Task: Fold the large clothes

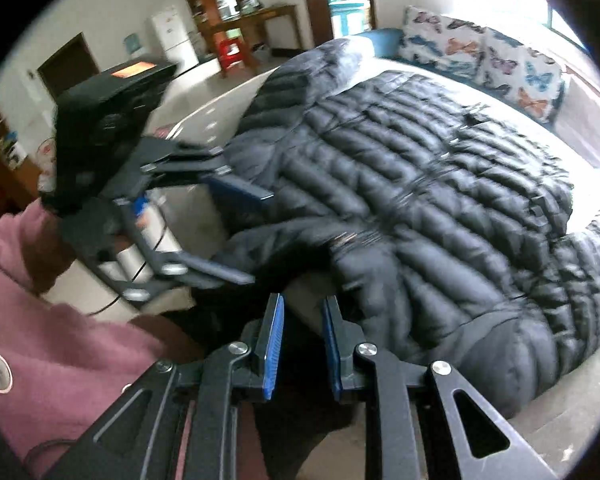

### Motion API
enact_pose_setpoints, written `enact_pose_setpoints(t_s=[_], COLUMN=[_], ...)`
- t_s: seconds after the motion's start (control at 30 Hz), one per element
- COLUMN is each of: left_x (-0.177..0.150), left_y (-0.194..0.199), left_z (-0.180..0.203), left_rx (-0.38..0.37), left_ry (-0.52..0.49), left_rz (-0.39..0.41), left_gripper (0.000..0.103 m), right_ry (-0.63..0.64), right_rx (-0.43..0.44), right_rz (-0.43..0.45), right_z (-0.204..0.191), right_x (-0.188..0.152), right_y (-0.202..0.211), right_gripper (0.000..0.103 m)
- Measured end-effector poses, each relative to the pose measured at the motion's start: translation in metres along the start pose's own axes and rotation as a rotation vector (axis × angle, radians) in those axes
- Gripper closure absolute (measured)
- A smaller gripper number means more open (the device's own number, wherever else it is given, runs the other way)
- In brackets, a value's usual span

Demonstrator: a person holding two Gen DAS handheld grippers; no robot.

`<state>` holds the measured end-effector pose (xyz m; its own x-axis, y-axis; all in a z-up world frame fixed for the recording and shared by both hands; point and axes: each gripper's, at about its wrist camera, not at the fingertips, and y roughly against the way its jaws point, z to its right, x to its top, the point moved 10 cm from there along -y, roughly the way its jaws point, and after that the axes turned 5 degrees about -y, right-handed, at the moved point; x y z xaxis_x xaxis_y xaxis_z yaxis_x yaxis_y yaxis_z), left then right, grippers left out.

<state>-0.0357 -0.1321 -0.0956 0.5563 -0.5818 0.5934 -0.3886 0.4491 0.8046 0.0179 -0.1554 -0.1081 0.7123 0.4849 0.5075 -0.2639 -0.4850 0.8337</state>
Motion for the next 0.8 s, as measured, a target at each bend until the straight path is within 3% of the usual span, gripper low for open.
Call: enact_pose_setpoints(t_s=[0.07,0.17,0.33,0.47,0.53,0.6,0.7,0.8], left_x=[-0.006,-0.007,0.003,0.002,-0.002,-0.007,-0.011,-0.005], left_y=[-0.011,-0.008,0.012,0.011,0.009,0.010,0.018,0.035], left_z=[-0.007,-0.018,-0.024,-0.021,-0.019,-0.018,-0.018,-0.022], left_rx=[0.040,0.012,-0.015,-0.039,-0.029,-0.036,-0.054,-0.085], left_ry=[-0.010,0.050,0.075,0.078,0.060,0.046,0.034,0.043], left_rz=[-0.031,-0.006,0.057,0.043,0.031,0.017,0.014,0.043], left_gripper=[0.068,0.080,0.085,0.085,0.085,0.085,0.084,0.084], right_ry=[0.002,-0.009,-0.061,-0.133,-0.104,-0.082,-0.113,-0.094], right_rx=[0.011,-0.004,-0.029,-0.120,-0.135,-0.105,0.013,0.056], right_rz=[-0.027,-0.031,-0.007,-0.017,0.002,-0.016,-0.010,0.025], right_z=[-0.010,-0.011,-0.002,0.016,0.013,0.009,0.002,-0.001], right_x=[-0.009,-0.014,-0.003,-0.004,-0.005,-0.008,-0.010,-0.007], right_y=[-0.012,-0.028,-0.057,-0.086,-0.087,-0.078,-0.043,-0.009], right_gripper=[0.081,0.081,0.081,0.081,0.081,0.081,0.081,0.081])
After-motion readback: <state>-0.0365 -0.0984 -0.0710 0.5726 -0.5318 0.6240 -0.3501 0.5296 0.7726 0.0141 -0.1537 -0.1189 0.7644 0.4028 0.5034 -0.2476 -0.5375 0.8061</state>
